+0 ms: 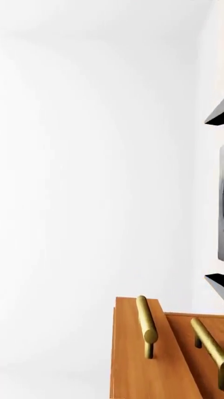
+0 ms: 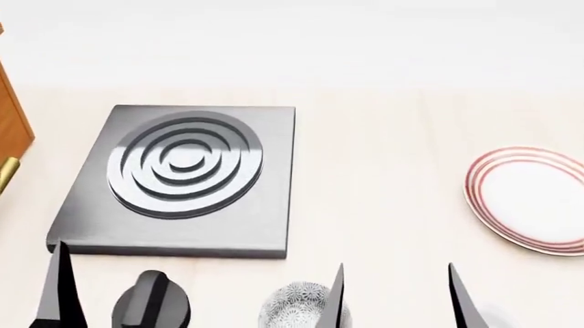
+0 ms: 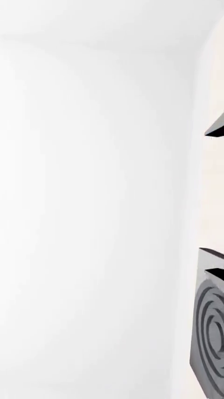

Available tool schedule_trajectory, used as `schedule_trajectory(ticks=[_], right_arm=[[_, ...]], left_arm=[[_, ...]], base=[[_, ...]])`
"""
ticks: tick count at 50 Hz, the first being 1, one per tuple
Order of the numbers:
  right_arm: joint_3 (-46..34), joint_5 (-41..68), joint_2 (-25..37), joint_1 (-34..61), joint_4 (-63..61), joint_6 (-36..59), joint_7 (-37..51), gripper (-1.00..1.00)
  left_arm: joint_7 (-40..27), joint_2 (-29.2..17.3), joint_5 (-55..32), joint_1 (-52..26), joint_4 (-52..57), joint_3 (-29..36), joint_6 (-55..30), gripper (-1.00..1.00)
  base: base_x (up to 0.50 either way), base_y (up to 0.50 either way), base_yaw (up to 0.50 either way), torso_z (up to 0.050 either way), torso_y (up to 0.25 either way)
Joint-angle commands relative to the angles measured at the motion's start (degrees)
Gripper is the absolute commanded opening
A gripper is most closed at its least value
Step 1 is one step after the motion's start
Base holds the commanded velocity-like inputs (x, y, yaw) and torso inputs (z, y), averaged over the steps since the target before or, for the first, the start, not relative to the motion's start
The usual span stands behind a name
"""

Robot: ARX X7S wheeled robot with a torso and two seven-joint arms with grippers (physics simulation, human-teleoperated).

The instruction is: Pick the akita bowl next to the ramekin and place it on the plate.

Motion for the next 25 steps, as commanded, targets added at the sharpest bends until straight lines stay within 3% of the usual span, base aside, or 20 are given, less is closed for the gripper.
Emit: schedule_trajectory(ticks=[1,25], right_arm=[[-0.3,-0.1,0.3,0.1,0.6,-0.2,0.4,1.0],[-0.9,0.7,1.2,0.3,0.8,-0.5,1.4,1.0]], left_arm=[[-0.4,-0.5,-0.3,-0.1,-0.4,0.3,-0.1,1.0],[-1.4,-1.4,-0.7,0.1,-0.4,1.0,0.4,1.0]], base=[[0.0,0.0,0.0,-0.009,-0.168],[0.0,0.0,0.0,-0.009,-0.156]])
